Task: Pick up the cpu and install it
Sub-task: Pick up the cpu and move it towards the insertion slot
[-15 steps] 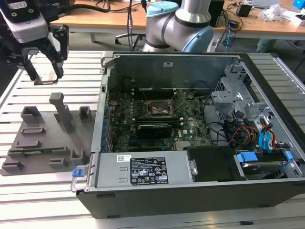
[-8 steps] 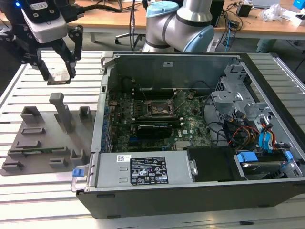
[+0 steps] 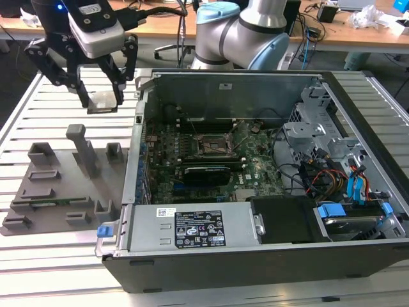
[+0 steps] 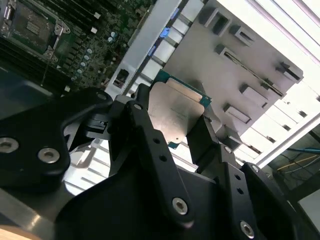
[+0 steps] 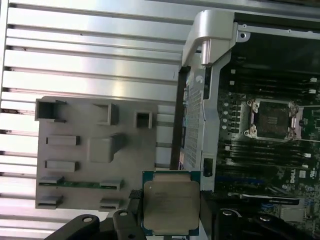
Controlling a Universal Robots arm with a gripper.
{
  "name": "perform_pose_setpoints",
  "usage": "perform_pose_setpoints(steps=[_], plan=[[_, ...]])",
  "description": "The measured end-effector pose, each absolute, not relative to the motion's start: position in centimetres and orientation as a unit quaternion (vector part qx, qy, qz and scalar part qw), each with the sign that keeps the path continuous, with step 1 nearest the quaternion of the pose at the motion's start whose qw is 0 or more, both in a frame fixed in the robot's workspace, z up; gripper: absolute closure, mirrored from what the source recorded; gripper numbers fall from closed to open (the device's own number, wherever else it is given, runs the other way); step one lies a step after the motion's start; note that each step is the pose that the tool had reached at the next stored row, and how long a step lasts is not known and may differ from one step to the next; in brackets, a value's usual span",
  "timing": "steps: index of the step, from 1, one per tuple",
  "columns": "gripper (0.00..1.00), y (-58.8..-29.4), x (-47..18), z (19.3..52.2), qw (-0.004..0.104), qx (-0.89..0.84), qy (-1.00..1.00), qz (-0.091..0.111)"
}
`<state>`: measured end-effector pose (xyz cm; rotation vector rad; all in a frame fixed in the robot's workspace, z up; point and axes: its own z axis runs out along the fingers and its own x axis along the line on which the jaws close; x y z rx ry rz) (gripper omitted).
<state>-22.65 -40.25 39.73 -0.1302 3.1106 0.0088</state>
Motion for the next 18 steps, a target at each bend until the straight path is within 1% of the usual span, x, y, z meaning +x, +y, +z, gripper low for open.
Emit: perform_pose_setpoints(steps=[18], plan=[[0.45, -40.0, -16.0, 39.4, 0.014, -0.042, 0.999, 0.003]])
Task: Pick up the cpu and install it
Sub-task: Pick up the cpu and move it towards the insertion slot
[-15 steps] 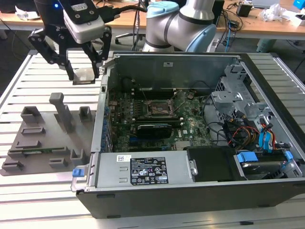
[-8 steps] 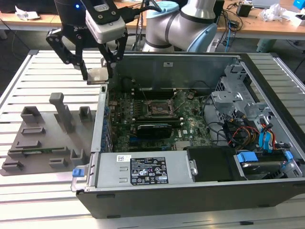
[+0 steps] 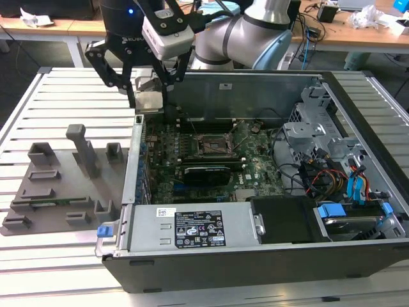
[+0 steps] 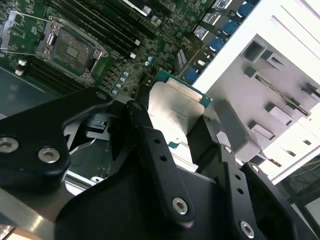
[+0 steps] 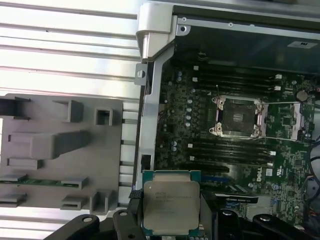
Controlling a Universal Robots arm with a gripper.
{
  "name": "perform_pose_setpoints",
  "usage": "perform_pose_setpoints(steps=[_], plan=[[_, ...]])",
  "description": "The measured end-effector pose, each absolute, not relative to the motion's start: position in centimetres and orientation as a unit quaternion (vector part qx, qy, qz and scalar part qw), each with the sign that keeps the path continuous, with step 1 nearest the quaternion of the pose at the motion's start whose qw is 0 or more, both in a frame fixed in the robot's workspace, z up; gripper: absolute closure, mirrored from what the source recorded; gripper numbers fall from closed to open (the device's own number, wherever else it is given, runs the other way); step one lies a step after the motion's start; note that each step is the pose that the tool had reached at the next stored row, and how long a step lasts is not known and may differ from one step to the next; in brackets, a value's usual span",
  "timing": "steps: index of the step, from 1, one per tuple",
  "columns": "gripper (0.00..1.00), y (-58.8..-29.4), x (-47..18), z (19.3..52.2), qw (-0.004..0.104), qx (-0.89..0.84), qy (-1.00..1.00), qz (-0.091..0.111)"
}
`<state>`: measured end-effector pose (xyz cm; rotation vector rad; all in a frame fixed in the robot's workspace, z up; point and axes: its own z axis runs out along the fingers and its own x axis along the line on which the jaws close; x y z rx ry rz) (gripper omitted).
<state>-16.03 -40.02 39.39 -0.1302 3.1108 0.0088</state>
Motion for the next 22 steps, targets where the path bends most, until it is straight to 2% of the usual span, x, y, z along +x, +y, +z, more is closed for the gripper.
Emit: perform_pose_setpoints(steps=[22], plan=[[0.45, -35.8, -9.0, 36.3, 0.014, -0.042, 0.999, 0.003]])
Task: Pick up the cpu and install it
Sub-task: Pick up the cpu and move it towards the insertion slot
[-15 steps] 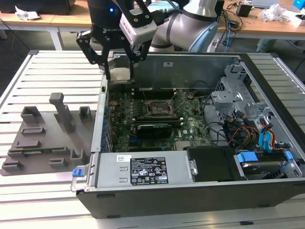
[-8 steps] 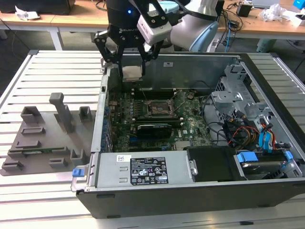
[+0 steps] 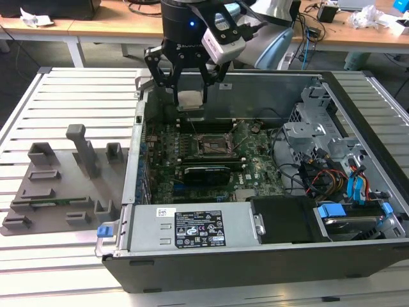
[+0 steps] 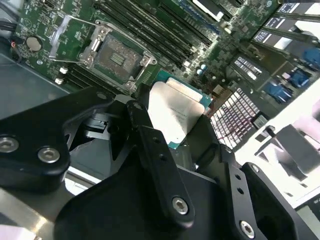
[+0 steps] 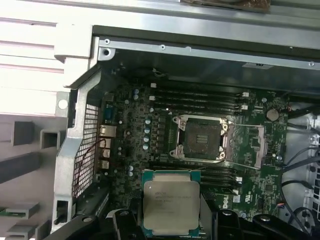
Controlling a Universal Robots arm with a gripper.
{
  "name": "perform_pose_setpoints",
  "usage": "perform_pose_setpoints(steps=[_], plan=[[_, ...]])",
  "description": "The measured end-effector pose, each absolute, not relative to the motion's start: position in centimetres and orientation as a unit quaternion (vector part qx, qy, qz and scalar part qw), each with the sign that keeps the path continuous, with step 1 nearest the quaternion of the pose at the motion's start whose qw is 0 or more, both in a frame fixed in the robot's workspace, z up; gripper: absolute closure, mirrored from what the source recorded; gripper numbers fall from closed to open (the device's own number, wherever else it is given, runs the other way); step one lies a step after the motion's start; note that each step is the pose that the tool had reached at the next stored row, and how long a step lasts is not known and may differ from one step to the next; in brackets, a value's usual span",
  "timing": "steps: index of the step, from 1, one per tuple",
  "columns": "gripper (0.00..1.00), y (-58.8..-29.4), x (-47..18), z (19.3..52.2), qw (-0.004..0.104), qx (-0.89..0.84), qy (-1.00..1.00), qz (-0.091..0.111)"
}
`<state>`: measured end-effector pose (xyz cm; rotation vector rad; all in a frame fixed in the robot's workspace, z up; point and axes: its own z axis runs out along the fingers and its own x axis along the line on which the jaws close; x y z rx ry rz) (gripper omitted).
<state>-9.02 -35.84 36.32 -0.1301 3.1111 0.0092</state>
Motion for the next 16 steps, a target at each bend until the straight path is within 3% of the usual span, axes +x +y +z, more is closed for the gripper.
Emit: perform_pose_setpoints(steps=[16], plan=[[0.45, -35.6, -5.3, 34.4, 0.014, -0.042, 0.999, 0.003]])
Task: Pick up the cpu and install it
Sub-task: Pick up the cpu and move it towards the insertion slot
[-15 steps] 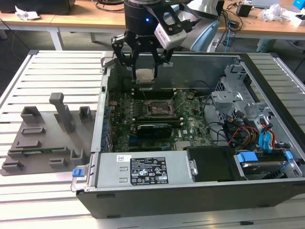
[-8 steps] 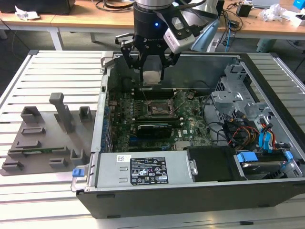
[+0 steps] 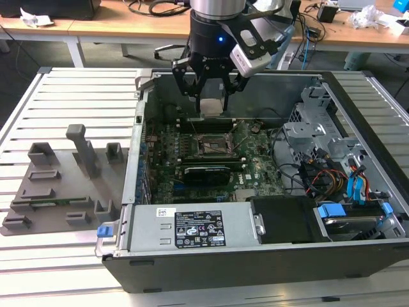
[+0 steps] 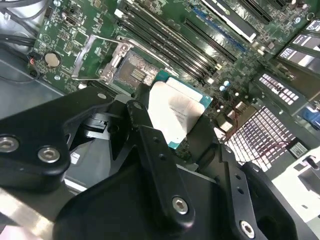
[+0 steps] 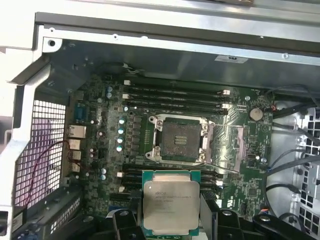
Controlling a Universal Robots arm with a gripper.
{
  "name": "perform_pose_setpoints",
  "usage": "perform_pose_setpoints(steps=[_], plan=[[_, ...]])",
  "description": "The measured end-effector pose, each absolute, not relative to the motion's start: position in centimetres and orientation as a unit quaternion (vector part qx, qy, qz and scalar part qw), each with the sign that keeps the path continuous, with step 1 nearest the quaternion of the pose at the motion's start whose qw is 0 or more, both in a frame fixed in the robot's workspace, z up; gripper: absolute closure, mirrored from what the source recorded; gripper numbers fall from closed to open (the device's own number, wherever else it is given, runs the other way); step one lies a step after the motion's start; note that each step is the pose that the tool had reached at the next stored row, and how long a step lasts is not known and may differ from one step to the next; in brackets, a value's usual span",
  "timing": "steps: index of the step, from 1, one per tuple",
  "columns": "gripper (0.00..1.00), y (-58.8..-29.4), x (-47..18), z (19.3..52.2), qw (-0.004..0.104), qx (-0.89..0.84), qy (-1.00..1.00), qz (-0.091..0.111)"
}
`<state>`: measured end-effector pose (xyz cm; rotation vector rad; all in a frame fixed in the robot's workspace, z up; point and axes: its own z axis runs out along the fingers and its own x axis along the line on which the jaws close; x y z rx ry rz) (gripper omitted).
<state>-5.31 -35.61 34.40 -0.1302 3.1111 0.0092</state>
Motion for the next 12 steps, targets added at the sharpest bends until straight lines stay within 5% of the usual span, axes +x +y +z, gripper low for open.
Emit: perform_pose_setpoints(steps=[12], plan=[[0.45, -35.4, -2.6, 32.4, 0.014, -0.042, 0.999, 0.003]])
